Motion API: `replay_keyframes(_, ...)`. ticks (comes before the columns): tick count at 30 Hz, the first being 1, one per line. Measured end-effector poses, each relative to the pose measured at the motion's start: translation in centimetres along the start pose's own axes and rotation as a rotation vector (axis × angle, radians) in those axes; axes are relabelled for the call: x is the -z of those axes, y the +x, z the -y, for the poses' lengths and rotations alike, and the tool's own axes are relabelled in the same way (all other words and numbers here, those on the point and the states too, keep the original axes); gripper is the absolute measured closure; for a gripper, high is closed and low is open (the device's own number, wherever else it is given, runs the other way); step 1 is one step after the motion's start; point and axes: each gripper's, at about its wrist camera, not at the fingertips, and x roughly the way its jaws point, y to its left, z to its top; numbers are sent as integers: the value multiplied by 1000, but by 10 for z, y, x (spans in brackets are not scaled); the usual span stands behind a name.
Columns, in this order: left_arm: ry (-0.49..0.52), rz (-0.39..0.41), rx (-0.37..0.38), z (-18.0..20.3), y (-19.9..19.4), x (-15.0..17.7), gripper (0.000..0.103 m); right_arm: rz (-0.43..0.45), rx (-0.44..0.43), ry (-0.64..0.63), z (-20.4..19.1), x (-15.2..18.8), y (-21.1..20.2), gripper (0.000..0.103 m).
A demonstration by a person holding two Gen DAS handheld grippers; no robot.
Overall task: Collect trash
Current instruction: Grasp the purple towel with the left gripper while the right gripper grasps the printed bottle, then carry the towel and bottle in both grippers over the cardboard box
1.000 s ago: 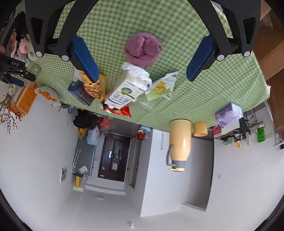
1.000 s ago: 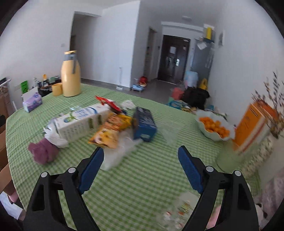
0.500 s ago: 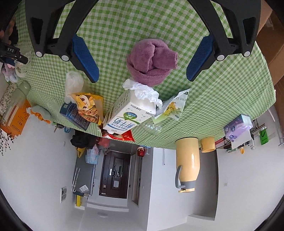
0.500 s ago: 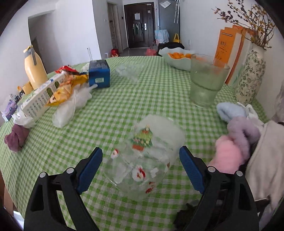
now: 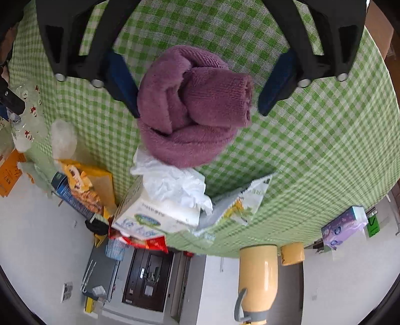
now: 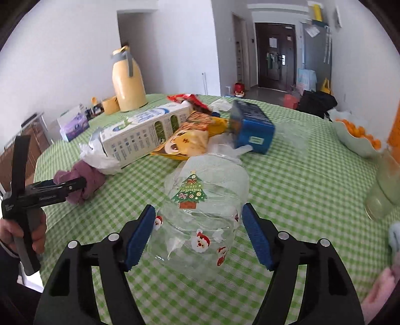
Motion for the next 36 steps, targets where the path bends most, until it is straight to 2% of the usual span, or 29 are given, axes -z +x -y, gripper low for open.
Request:
replay_keyframes(1, 9, -23, 31, 2, 1, 1, 43, -13, 7, -7, -3, 1, 4, 34)
replay_keyframes(2, 8, -4, 40, 4, -4, 3, 55, -22, 20, -9, -5, 2, 8, 34)
replay_keyframes(5, 40, 1, 37, 8, -19, 7, 65, -41, 53, -2, -6, 8, 10, 30)
replay_keyframes(7, 23, 8, 48, 7, -34, 11, 65, -51, 76, 2, -5, 12, 14, 19)
replay_keyframes(15, 37, 117, 97, 1, -103, 21, 65, -54, 78, 59, -4, 19, 8, 19)
replay_keyframes(17, 19, 131, 141, -3, -113, 18, 65, -56, 70, 70, -8, 16, 6, 39)
replay_keyframes(21, -22, 192, 178, -17, -142, 13, 65, 11, 82, 39, -19, 6, -18, 40)
replay_keyframes(25, -17, 261, 140, -30, -164, 6, 65, 85, 58, 12, -32, -9, -45, 40)
replay_keyframes(30, -69, 280, 95, -61, -174, 8, 65, 108, -15, -74, -71, -28, -46, 40)
replay_keyframes(36, -187, 304, -49, -136, -201, 35, 65, 82, -196, -243, -168, -61, -7, 40)
